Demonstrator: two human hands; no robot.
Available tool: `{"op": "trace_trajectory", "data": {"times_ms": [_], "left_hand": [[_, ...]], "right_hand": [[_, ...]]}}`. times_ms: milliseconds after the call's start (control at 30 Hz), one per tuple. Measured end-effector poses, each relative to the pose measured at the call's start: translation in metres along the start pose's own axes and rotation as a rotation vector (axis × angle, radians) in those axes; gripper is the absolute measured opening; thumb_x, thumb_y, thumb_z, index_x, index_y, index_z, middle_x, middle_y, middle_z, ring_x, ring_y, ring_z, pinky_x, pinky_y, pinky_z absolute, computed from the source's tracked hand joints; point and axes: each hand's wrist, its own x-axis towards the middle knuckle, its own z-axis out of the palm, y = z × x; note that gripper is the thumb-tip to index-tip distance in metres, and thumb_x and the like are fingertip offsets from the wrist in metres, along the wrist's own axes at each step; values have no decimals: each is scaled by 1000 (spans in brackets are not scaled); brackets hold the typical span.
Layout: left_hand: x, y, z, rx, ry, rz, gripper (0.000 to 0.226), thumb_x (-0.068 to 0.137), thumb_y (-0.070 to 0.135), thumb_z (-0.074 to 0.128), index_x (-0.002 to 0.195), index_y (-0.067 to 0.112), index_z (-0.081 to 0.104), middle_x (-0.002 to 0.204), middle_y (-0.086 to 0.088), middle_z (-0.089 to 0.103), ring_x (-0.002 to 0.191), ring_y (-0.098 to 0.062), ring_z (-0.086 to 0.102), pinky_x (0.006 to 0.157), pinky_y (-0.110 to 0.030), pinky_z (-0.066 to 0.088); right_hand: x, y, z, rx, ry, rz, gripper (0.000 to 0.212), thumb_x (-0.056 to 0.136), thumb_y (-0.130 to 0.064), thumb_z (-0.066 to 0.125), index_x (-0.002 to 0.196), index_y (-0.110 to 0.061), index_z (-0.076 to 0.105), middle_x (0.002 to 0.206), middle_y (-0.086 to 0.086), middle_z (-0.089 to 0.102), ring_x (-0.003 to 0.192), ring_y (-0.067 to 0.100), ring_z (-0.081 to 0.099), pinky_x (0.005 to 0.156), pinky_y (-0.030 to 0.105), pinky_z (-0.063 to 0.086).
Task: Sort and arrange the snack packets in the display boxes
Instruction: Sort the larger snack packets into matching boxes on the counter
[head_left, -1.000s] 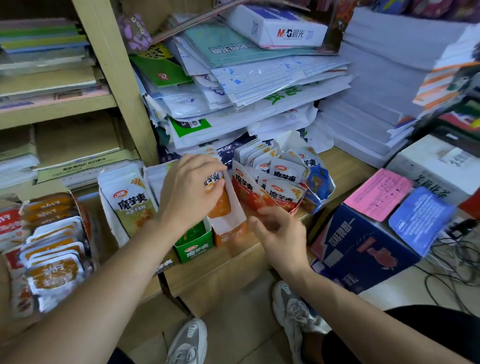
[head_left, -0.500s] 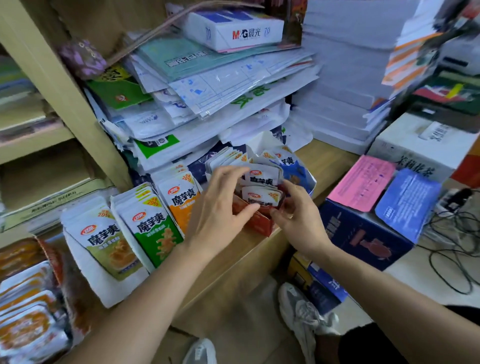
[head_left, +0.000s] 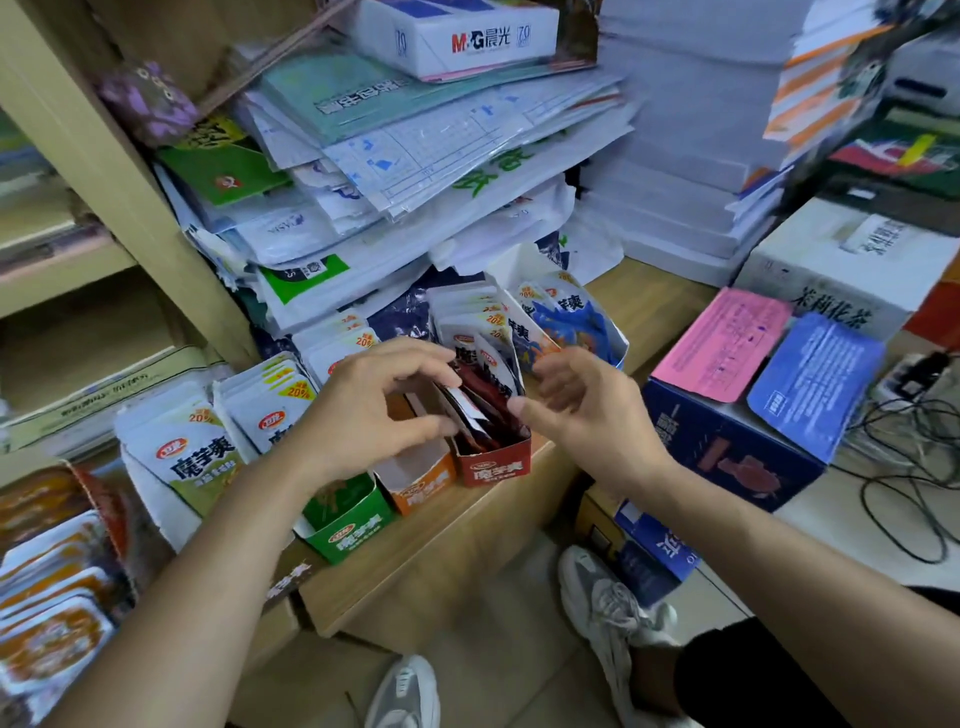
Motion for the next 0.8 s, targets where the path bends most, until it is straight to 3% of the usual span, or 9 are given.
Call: {"op": "trace_trajectory", "data": {"times_ms": [100, 167, 233, 367, 433, 500, 633, 733, 800], "left_hand": [[-1, 1, 4, 81, -11, 7, 32, 70, 33, 90, 98, 35, 74, 133, 24, 57, 127, 2, 51, 103, -22, 39], [-2, 1, 8, 112, -12, 1, 30, 68, 49, 88, 91, 41, 70, 134, 27, 55, 129, 2, 49, 105, -30, 36], [-1, 1, 11, 166, -19, -11, 36, 65, 64, 81, 88, 42, 65, 134, 29, 54, 129, 0, 48, 104, -34, 36], [3, 0, 14, 264, -49, -4, 45, 68, 73, 69, 89, 35, 56, 124, 16, 61, 119, -3, 48, 91, -31, 37], [4, 3, 14, 303, -56, -3, 46, 69, 73, 68, 90, 35, 53, 115, 17, 61, 112, -5, 50, 86, -32, 39], [4, 2, 13, 323, -50, -7, 48, 68, 76, 67, 90, 37, 51, 105, 19, 59, 104, -7, 54, 84, -35, 43], [3, -1, 12, 293, -46, 0, 52, 68, 79, 64, 104, 42, 58, 107, 23, 59, 103, -2, 53, 89, -33, 45], [1, -3, 13, 342, -56, 41, 64, 72, 80, 59, 116, 35, 69, 111, 19, 61, 106, -2, 52, 95, -35, 46], [1, -2, 15, 314, -34, 30, 67, 74, 82, 55, 119, 34, 69, 112, 19, 62, 107, -5, 52, 92, -37, 46]], "right_hand": [[15, -7, 2, -86, -18, -104, 31, 85, -41, 77, 107, -21, 72, 91, -8, 71, 82, 9, 67, 75, 32, 58], [21, -10, 4, -157, -14, -182, 18, 92, -28, 69, 90, -12, 73, 75, 3, 70, 70, 20, 66, 67, 45, 55], [25, -11, 1, -120, 21, -177, 23, 95, -20, 65, 81, -4, 69, 66, 12, 65, 63, 29, 62, 63, 49, 52], [32, -14, -11, 37, 80, -89, 23, 97, -21, 65, 87, -1, 71, 78, 17, 71, 67, 30, 69, 61, 44, 57], [33, -16, -16, 126, 93, -42, 19, 98, -17, 66, 92, -1, 73, 81, 19, 72, 63, 22, 72, 60, 36, 60], [34, -16, -19, 202, 112, -23, 16, 97, -15, 66, 96, -1, 73, 85, 20, 73, 65, 19, 73, 66, 39, 63], [34, -21, -24, 371, 122, -55, 15, 100, -8, 61, 108, -9, 73, 93, -1, 78, 82, 20, 75, 66, 29, 62], [34, -25, -25, 424, 140, -92, 15, 99, -6, 62, 108, -6, 73, 92, -2, 78, 84, 17, 75, 66, 29, 62], [34, -26, -24, 348, 164, -91, 11, 96, -10, 67, 101, -3, 75, 87, 2, 78, 75, 17, 75, 62, 34, 62]]}}
